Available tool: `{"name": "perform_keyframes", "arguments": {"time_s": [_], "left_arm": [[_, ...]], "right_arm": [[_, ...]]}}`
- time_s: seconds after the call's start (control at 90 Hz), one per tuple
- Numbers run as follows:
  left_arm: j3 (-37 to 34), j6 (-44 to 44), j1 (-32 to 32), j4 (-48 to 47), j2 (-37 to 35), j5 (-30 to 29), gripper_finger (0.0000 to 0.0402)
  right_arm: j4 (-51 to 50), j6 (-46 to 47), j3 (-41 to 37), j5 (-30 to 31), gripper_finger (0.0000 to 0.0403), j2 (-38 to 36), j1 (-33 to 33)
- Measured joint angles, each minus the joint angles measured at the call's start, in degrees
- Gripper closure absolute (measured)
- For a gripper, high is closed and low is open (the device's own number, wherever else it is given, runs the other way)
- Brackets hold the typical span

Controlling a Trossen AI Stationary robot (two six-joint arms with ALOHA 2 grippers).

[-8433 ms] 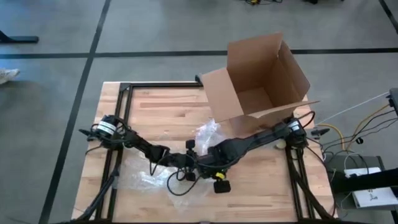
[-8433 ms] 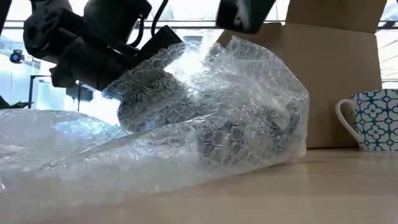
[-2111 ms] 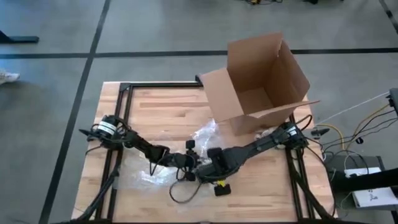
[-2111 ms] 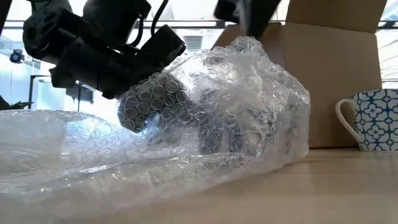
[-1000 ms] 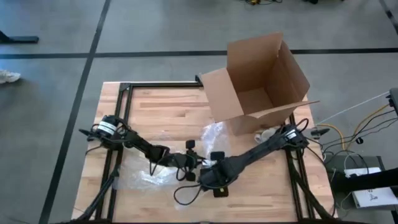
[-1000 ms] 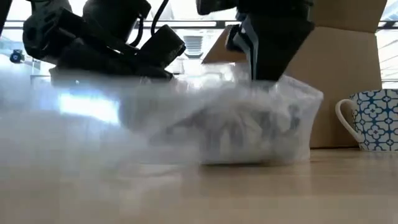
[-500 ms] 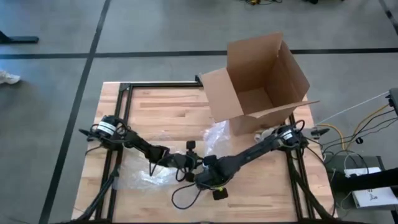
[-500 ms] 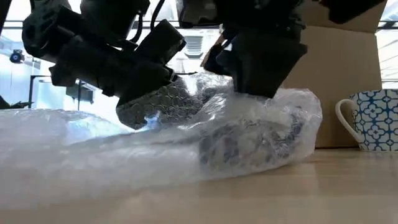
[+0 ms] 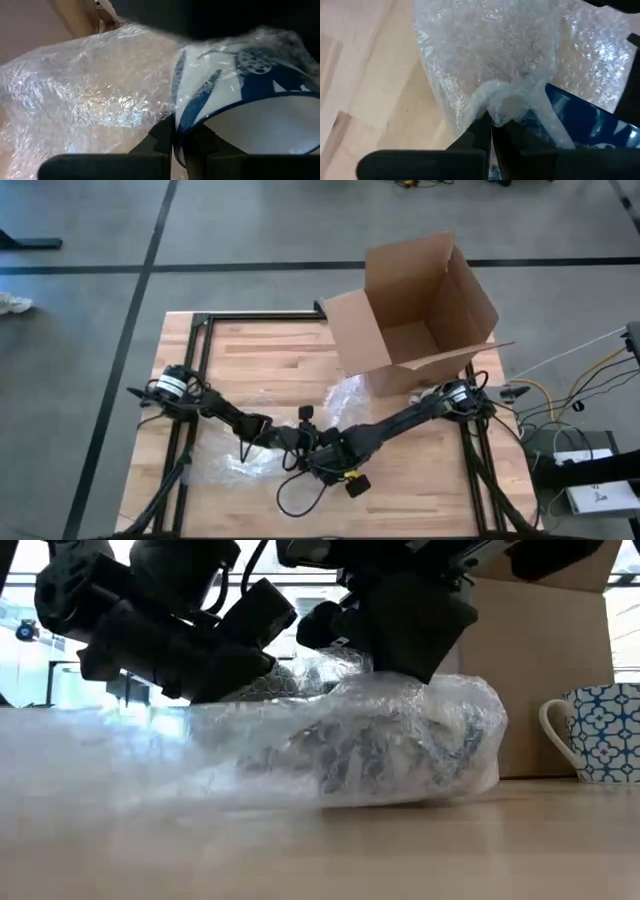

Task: Wrap mug
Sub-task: Wrap the blue mug with the right bubble wrap

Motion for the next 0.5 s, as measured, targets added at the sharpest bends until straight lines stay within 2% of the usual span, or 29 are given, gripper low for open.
{"name": "perform_keyframes", "arguments": {"time_s": [0.3, 0.5], "left_arm": [[-0.3, 0.7, 0.1, 0.1, 0.0, 0.1, 0.0396], [-0.3, 0.7, 0.1, 0.1, 0.0, 0.0, 0.0396]], "right_arm": [[-1.1, -0.6, 0.0, 0.2, 0.0402, -3.5, 1.8], [-2.2, -3.9, 0.0, 3.8, 0.0402, -3.8, 2.6]]}}
